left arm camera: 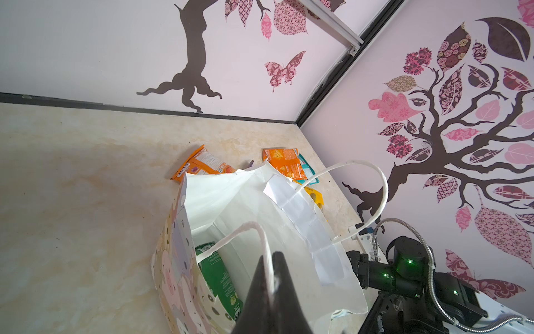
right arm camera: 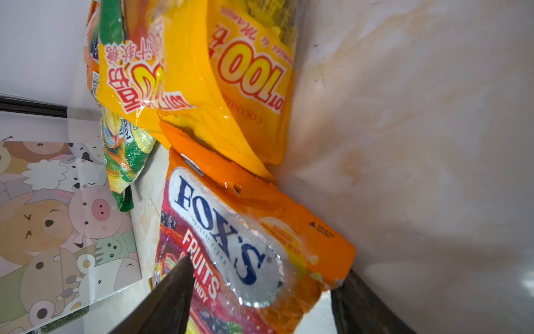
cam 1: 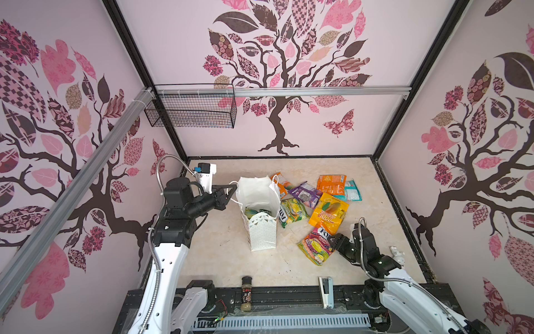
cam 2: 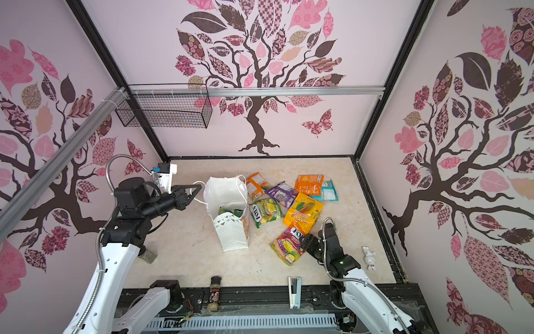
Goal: Place the snacks into the paper bag
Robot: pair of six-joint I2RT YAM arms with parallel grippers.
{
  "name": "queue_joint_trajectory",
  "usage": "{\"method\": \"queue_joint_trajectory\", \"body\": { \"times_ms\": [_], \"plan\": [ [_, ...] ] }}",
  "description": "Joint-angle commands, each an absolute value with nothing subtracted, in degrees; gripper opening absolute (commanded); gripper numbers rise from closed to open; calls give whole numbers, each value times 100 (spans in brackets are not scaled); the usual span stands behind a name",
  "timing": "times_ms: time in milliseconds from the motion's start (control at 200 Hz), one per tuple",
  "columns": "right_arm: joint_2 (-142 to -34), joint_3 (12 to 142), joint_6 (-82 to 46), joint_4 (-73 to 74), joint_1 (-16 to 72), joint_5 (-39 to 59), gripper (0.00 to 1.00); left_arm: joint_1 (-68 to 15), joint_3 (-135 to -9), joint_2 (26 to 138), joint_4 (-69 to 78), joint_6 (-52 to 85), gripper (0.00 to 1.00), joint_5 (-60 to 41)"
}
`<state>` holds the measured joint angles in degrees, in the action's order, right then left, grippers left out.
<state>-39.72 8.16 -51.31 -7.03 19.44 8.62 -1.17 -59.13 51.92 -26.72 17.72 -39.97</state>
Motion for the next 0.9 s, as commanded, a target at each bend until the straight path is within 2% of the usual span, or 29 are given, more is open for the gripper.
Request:
{"method": "queue_joint_trajectory", "body": {
  "times_ms": [0,365,665,895],
  "plan": [
    [-4180,769,-5197,-504,1925,1112,72,-134,-5864,5184,-2672,1692,6,-4012],
    [-4072,643,-5232,-393,1925,1024,54,-137,-5869,5176,-2695,1682,6,-4021],
    [-3651,578,-5215,-346,1925,948,23,-137,-5862,5135,-2736,1653,6,-3964],
    [-3577,717,-5126,-361,1925,951,5,-136,-5869,5154,-2716,1670,6,-3999]
  ]
}}
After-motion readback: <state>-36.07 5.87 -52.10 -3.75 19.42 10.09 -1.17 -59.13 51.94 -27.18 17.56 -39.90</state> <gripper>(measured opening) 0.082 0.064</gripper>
